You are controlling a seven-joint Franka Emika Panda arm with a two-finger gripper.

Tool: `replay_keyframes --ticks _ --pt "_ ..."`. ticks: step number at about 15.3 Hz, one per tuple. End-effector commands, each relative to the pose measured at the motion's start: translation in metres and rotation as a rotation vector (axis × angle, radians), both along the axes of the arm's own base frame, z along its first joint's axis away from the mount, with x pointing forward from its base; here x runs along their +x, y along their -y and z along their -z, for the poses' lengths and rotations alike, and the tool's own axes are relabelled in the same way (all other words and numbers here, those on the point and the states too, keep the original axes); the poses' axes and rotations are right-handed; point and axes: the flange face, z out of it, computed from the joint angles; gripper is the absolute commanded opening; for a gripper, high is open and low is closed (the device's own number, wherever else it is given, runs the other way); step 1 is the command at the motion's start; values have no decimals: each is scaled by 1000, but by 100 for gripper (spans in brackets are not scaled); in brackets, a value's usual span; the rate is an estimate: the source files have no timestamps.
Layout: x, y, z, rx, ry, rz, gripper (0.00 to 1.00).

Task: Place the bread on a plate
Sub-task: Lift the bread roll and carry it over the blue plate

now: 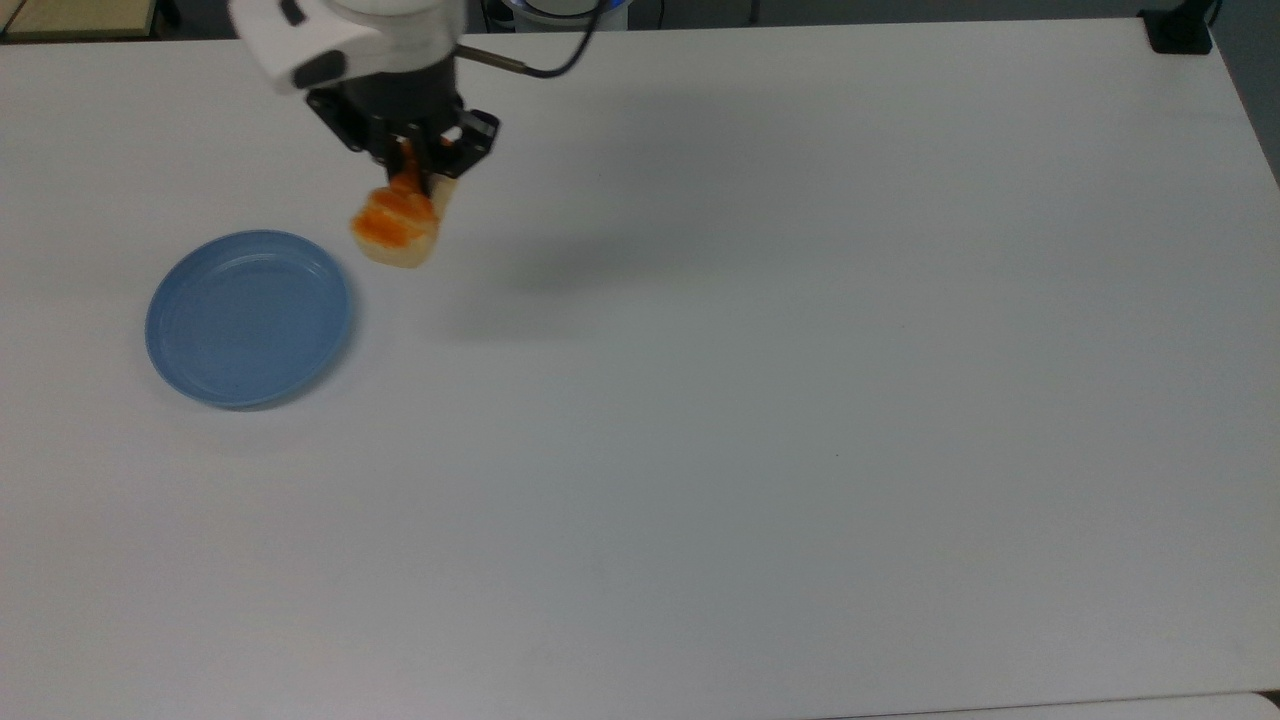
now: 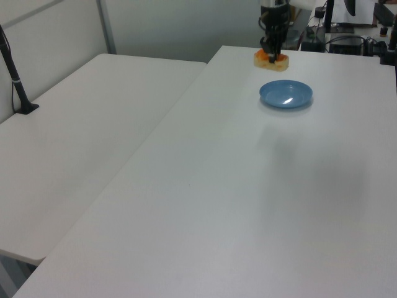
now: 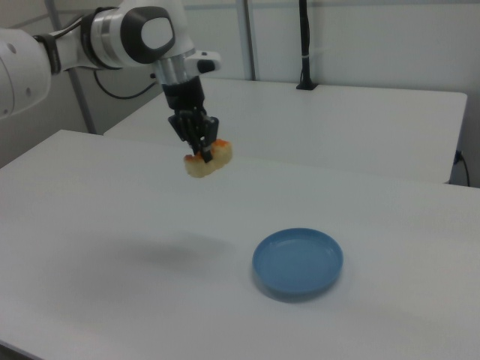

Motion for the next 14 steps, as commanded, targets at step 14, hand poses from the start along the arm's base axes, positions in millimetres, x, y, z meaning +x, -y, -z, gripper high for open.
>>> replay_keyframes --ticks 14 --pt "9 173 131 8 69 118 20"
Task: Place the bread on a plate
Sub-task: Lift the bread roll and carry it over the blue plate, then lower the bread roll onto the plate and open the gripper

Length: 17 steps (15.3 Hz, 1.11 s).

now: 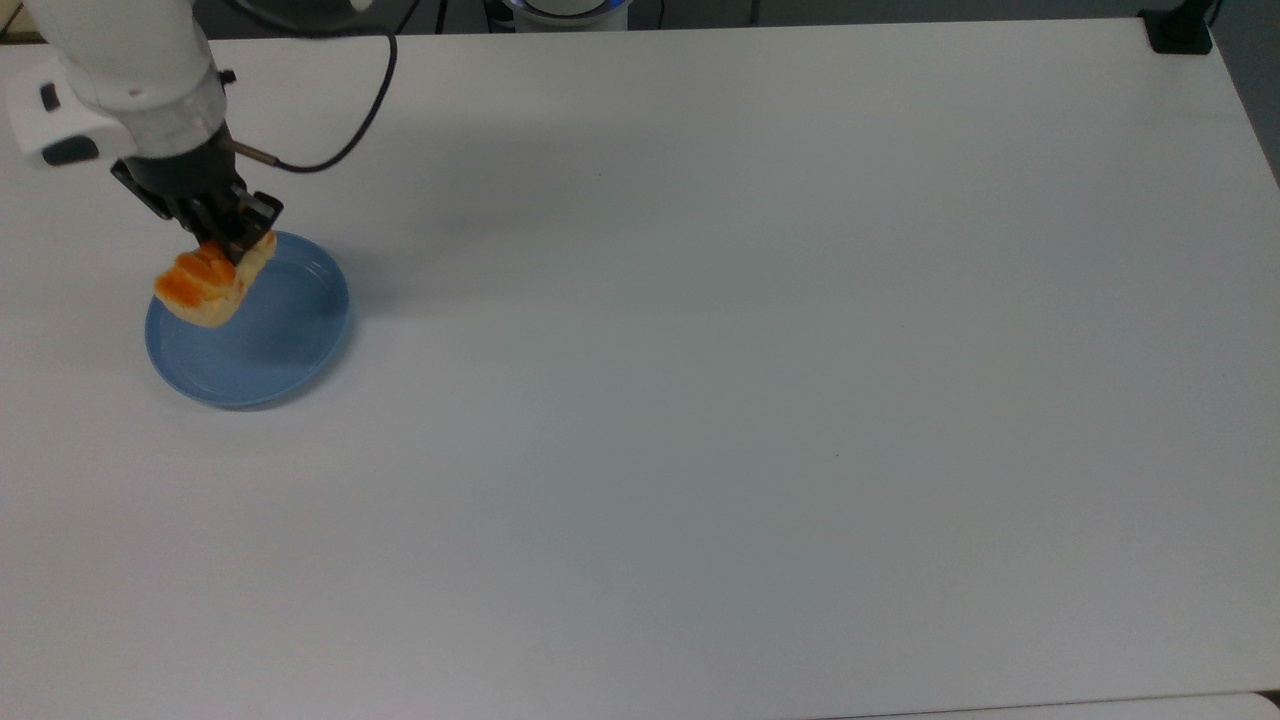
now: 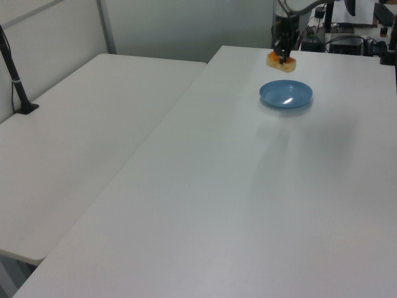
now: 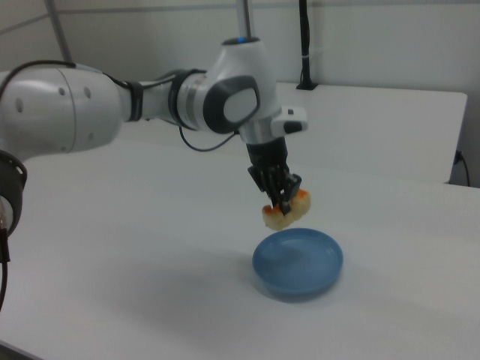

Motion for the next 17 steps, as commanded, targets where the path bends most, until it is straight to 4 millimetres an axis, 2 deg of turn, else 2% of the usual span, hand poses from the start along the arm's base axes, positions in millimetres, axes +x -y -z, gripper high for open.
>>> replay_keyframes --ticks 1,3,11,12,13,14,17 --pt "4 2 49 8 0 26 20" --pt "-1 6 66 17 -24 36 20" --pt "-6 10 89 16 -38 36 21" --pt "-7 15 94 13 -42 38 31" --pt "-8 16 95 8 -47 36 72" --pt "-8 16 95 8 -48 39 100" --pt "-8 17 94 8 -48 39 100"
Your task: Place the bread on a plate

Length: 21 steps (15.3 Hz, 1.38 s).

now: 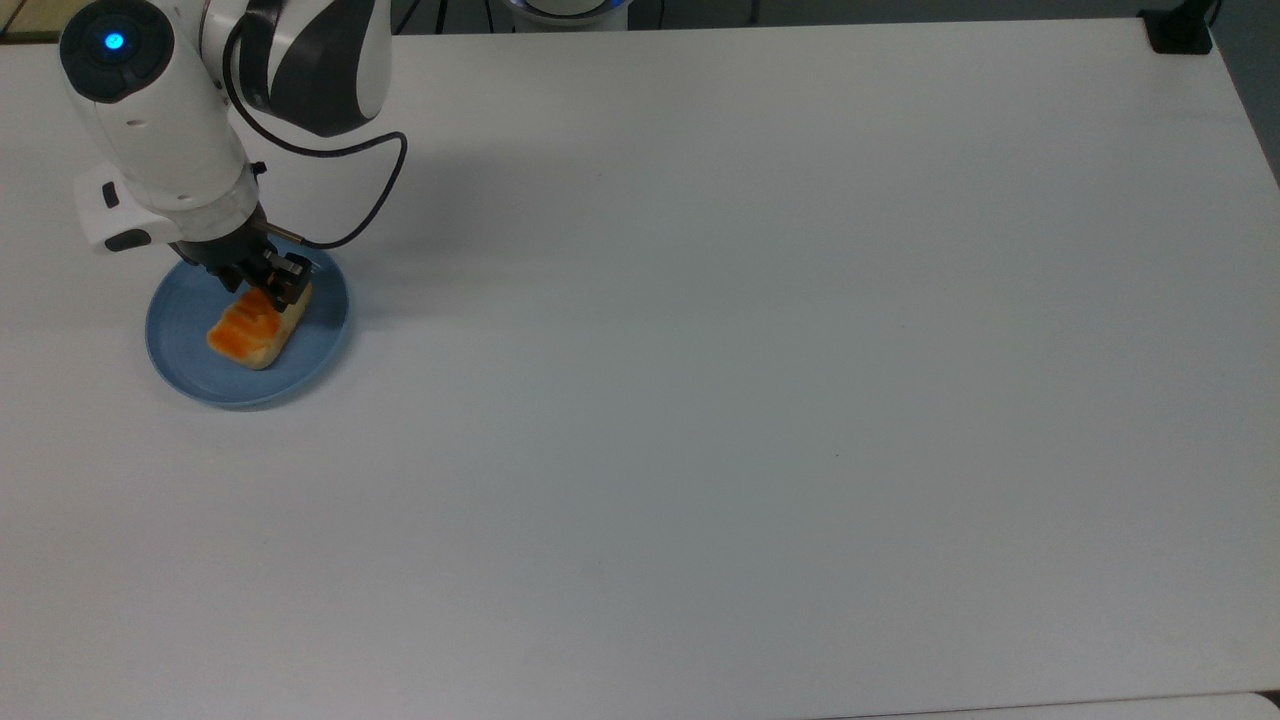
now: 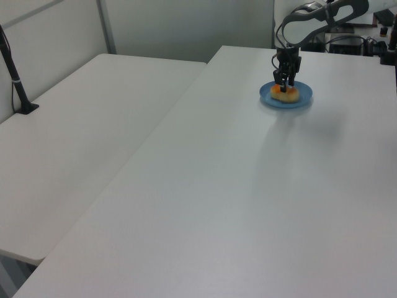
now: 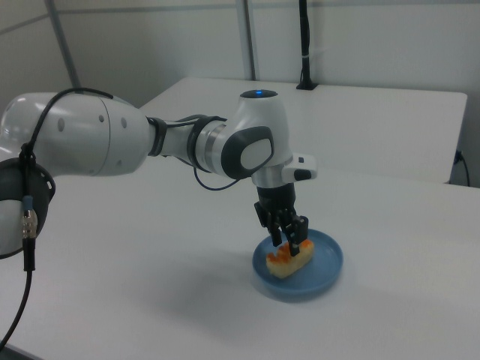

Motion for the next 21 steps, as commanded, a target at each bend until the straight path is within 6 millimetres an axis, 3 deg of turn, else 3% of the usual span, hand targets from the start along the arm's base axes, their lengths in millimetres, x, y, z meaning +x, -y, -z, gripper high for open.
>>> replay_keyframes --ticks 1,5,7,10,11,16,18,21 --pt "-3 0 -1 -18 16 6 100" --pt "-8 8 -19 -20 25 25 100" --pt "-19 10 -47 -17 -2 34 100" --pt "-38 7 -108 -1 -50 41 100" --pt "-46 2 -143 1 -36 42 100" --pt "-85 -30 -254 50 76 56 100" --pt "-91 -57 -272 46 83 61 100" --pt "-91 -93 -283 43 93 115 100"
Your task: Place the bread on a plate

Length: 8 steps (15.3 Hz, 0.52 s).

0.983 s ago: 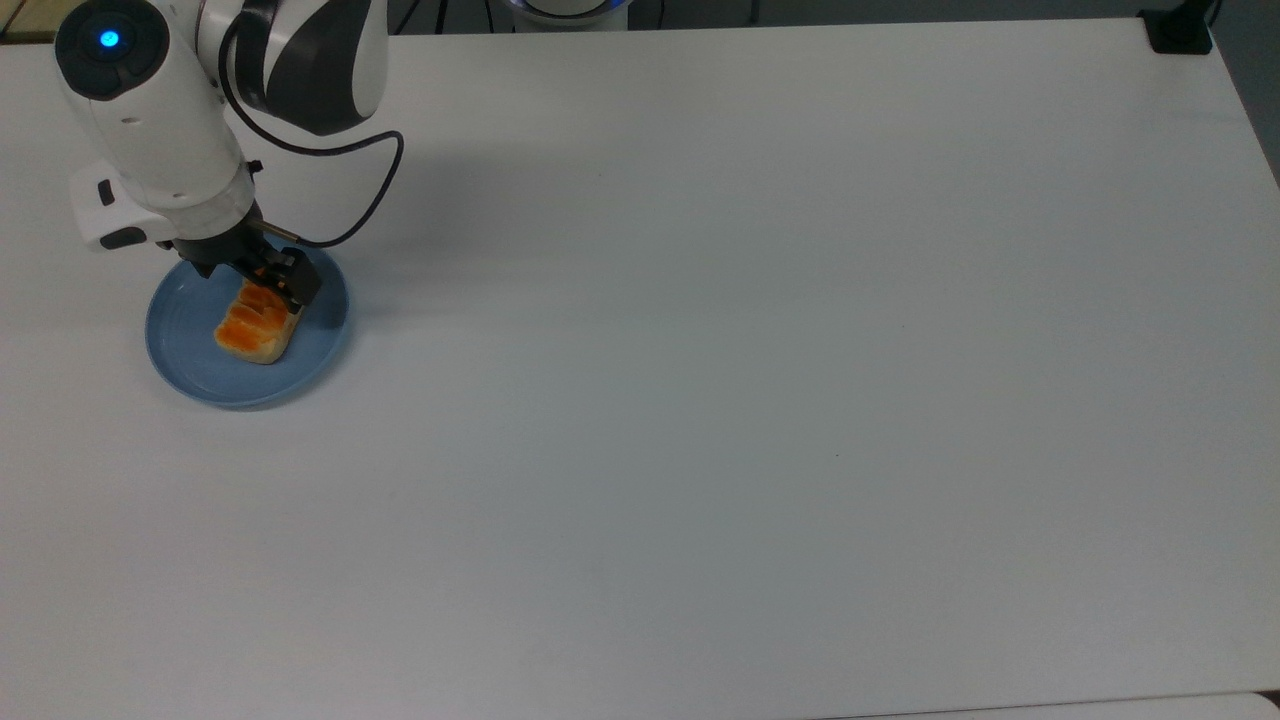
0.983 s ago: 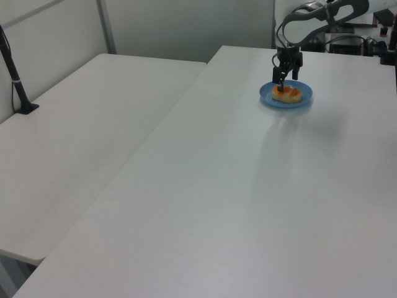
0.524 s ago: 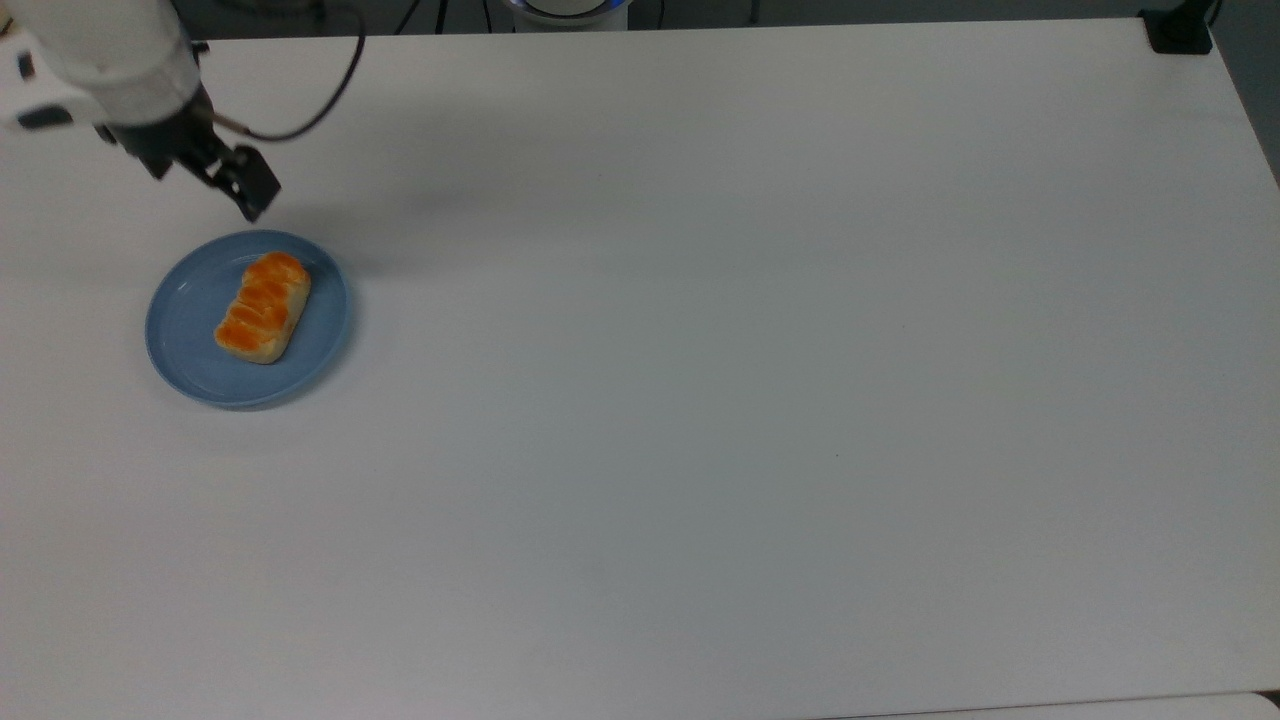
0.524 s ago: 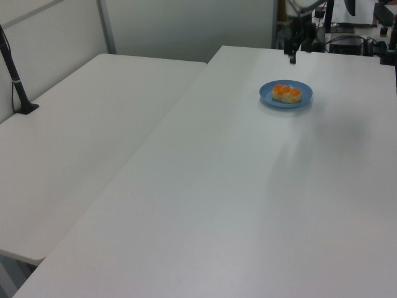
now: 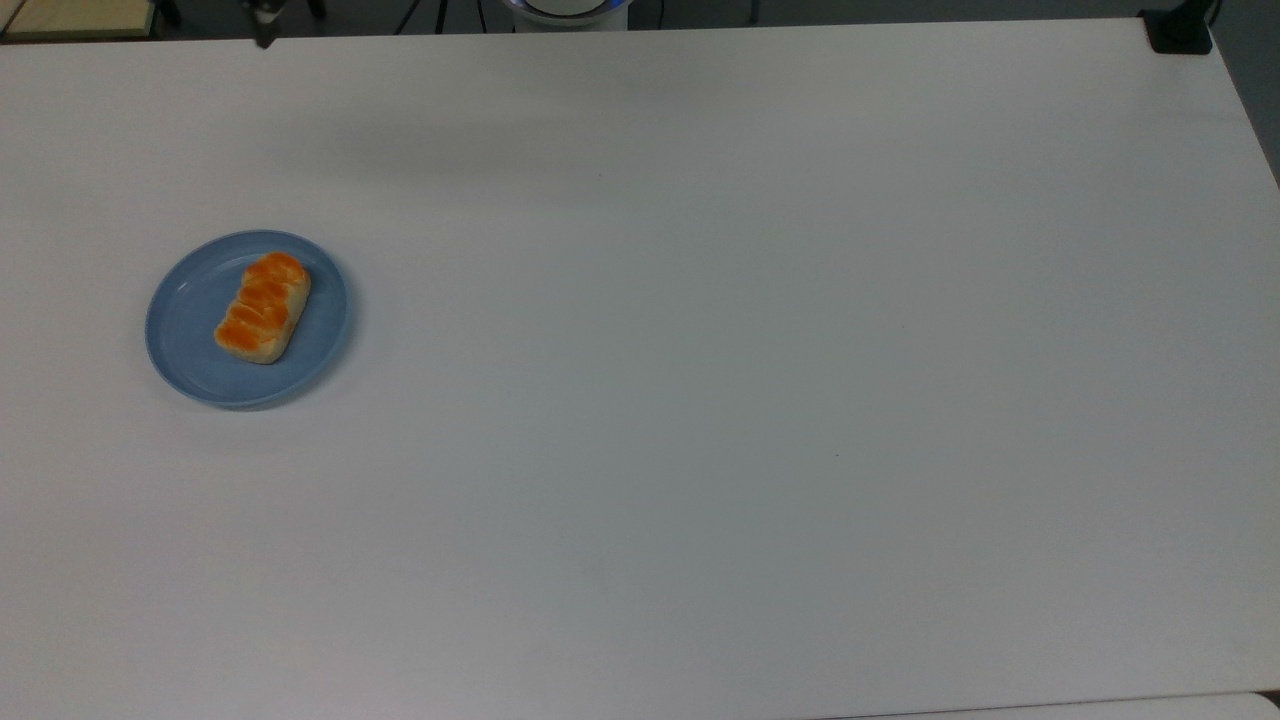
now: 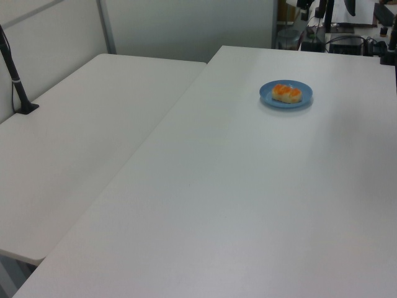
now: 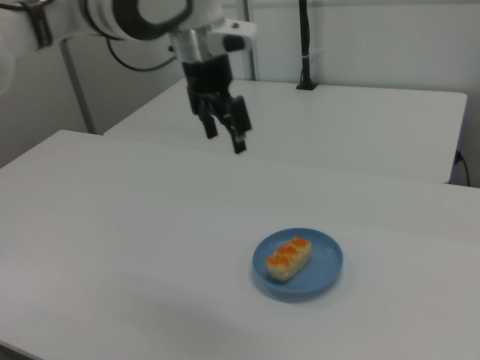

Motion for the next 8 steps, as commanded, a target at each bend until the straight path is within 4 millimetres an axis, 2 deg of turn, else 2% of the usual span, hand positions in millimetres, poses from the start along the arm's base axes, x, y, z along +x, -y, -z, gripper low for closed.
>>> replay_keyframes --ticks 1,3,8 --pt "-1 -45 -4 11 -2 45 100" --pt "-4 -63 -6 8 -6 19 100" --pt "-4 -74 -9 25 10 -39 100"
